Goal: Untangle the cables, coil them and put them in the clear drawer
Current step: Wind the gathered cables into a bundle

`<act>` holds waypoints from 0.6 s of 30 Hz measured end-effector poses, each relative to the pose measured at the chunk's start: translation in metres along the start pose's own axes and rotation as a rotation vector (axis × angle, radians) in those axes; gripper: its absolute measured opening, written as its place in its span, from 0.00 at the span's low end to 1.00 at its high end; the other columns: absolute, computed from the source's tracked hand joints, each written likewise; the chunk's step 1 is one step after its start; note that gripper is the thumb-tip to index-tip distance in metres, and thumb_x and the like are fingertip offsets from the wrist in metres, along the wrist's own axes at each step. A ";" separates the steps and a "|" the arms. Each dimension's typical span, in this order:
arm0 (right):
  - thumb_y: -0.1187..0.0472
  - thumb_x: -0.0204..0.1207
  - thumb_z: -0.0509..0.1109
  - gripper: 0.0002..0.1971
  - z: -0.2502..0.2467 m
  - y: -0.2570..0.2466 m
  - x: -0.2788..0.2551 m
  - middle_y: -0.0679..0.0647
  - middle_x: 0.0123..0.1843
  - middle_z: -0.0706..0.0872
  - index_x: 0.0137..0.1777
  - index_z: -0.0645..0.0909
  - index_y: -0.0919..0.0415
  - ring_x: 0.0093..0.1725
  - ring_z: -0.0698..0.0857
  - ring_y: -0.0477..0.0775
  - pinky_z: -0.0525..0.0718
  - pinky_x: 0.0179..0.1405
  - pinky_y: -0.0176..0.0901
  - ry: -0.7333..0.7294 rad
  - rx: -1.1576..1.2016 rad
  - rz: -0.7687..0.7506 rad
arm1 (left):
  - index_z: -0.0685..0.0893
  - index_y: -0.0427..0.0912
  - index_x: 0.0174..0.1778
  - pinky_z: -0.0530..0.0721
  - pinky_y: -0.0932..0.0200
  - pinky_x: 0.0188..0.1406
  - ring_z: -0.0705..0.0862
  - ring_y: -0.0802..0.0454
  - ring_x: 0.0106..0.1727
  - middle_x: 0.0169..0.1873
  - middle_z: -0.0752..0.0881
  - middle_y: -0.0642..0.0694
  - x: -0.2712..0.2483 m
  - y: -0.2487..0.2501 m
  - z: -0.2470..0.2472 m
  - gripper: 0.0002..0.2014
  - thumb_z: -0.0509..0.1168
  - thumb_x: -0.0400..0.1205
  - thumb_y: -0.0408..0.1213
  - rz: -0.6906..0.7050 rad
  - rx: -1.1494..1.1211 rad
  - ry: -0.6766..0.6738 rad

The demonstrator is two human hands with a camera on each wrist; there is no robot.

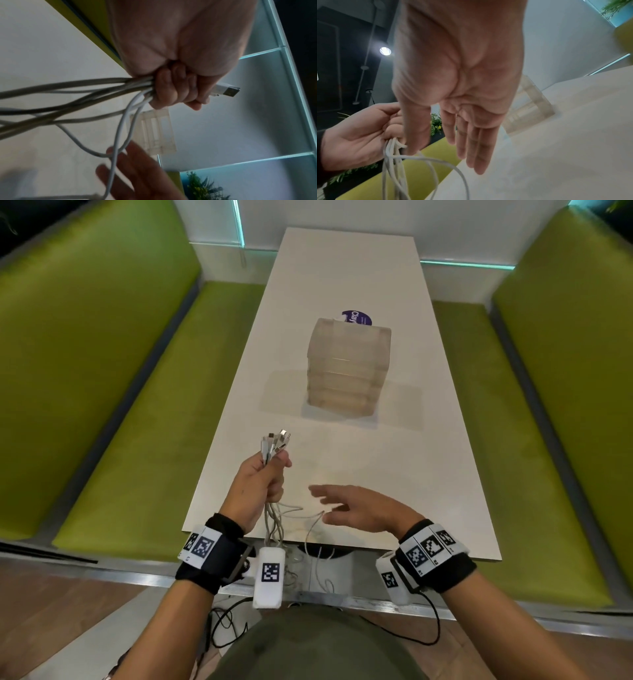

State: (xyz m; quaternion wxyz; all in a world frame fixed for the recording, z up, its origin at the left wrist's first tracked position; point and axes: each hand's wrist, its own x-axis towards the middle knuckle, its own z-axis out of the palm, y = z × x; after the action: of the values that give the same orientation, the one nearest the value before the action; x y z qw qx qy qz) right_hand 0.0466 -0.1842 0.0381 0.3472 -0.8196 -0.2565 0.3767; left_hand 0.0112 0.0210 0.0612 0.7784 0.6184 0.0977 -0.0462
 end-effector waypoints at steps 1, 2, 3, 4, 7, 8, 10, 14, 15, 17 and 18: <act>0.54 0.79 0.70 0.35 -0.001 -0.006 0.000 0.46 0.81 0.66 0.83 0.57 0.49 0.77 0.69 0.44 0.71 0.73 0.37 -0.016 0.047 -0.014 | 0.77 0.41 0.36 0.57 0.65 0.18 0.56 0.58 0.20 0.19 0.61 0.56 0.000 0.001 0.004 0.12 0.57 0.86 0.37 0.006 -0.004 -0.021; 0.51 0.76 0.72 0.41 -0.002 -0.011 0.000 0.44 0.82 0.62 0.84 0.53 0.47 0.77 0.66 0.41 0.68 0.74 0.37 -0.039 0.068 -0.027 | 0.77 0.41 0.36 0.57 0.64 0.19 0.56 0.58 0.20 0.19 0.61 0.55 -0.001 0.003 0.010 0.12 0.58 0.86 0.37 0.012 -0.010 -0.042; 0.48 0.74 0.74 0.44 -0.001 -0.017 0.001 0.42 0.82 0.61 0.84 0.51 0.45 0.75 0.63 0.38 0.65 0.73 0.37 -0.058 0.064 -0.037 | 0.77 0.41 0.37 0.57 0.64 0.19 0.57 0.58 0.20 0.19 0.61 0.55 -0.001 0.004 0.016 0.12 0.58 0.86 0.37 0.015 -0.014 -0.062; 0.47 0.73 0.75 0.44 0.002 -0.022 0.003 0.42 0.81 0.62 0.83 0.52 0.44 0.73 0.63 0.38 0.65 0.73 0.38 -0.053 0.050 -0.052 | 0.77 0.41 0.37 0.57 0.64 0.19 0.57 0.58 0.20 0.19 0.61 0.54 -0.002 0.005 0.022 0.12 0.57 0.86 0.37 0.015 -0.018 -0.080; 0.51 0.79 0.69 0.24 0.017 -0.029 0.014 0.49 0.71 0.79 0.73 0.72 0.53 0.69 0.76 0.46 0.72 0.72 0.46 0.021 0.119 -0.148 | 0.77 0.40 0.37 0.60 0.65 0.18 0.57 0.57 0.21 0.19 0.61 0.54 -0.003 0.008 0.039 0.12 0.57 0.87 0.36 0.011 -0.012 -0.105; 0.54 0.82 0.66 0.14 0.023 -0.029 0.016 0.51 0.61 0.84 0.65 0.78 0.57 0.63 0.81 0.48 0.76 0.68 0.46 0.040 0.177 -0.183 | 0.77 0.41 0.37 0.60 0.65 0.18 0.57 0.57 0.21 0.19 0.61 0.54 -0.003 0.009 0.043 0.12 0.57 0.87 0.36 0.005 -0.006 -0.102; 0.58 0.85 0.60 0.09 0.036 -0.029 0.016 0.51 0.42 0.84 0.48 0.81 0.58 0.44 0.83 0.45 0.81 0.53 0.39 0.091 0.316 -0.214 | 0.76 0.41 0.37 0.61 0.65 0.18 0.57 0.57 0.21 0.19 0.62 0.54 -0.002 0.012 0.045 0.12 0.57 0.87 0.36 0.000 -0.016 -0.107; 0.55 0.85 0.59 0.13 0.050 -0.021 0.010 0.47 0.28 0.72 0.38 0.73 0.51 0.27 0.69 0.44 0.71 0.30 0.38 0.293 0.496 -0.182 | 0.74 0.41 0.37 0.66 0.65 0.20 0.61 0.57 0.21 0.20 0.63 0.54 0.004 0.018 0.048 0.12 0.57 0.87 0.37 -0.019 -0.105 -0.127; 0.54 0.85 0.59 0.14 0.051 -0.018 0.009 0.45 0.27 0.71 0.36 0.72 0.51 0.26 0.68 0.43 0.69 0.29 0.37 0.336 0.494 -0.185 | 0.74 0.41 0.36 0.69 0.64 0.22 0.62 0.56 0.21 0.20 0.63 0.53 0.005 0.018 0.050 0.12 0.57 0.87 0.37 -0.023 -0.115 -0.135; 0.53 0.85 0.58 0.16 0.051 -0.013 0.007 0.41 0.25 0.71 0.34 0.69 0.52 0.25 0.67 0.40 0.68 0.28 0.34 0.389 0.461 -0.200 | 0.74 0.41 0.36 0.70 0.63 0.24 0.64 0.56 0.21 0.20 0.63 0.53 0.005 0.018 0.057 0.13 0.57 0.87 0.37 -0.041 -0.133 -0.150; 0.52 0.85 0.57 0.17 0.050 -0.012 0.005 0.41 0.25 0.73 0.35 0.69 0.54 0.25 0.69 0.40 0.69 0.29 0.34 0.384 0.473 -0.217 | 0.73 0.41 0.36 0.68 0.64 0.23 0.63 0.56 0.21 0.20 0.63 0.53 0.006 0.019 0.060 0.13 0.56 0.87 0.37 -0.059 -0.156 -0.155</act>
State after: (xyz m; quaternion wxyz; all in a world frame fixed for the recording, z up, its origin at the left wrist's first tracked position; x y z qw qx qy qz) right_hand 0.0078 -0.1543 0.0207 0.6082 -0.7401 -0.1778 0.2252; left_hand 0.0264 -0.0327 0.0908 0.8277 0.5474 0.0586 -0.1087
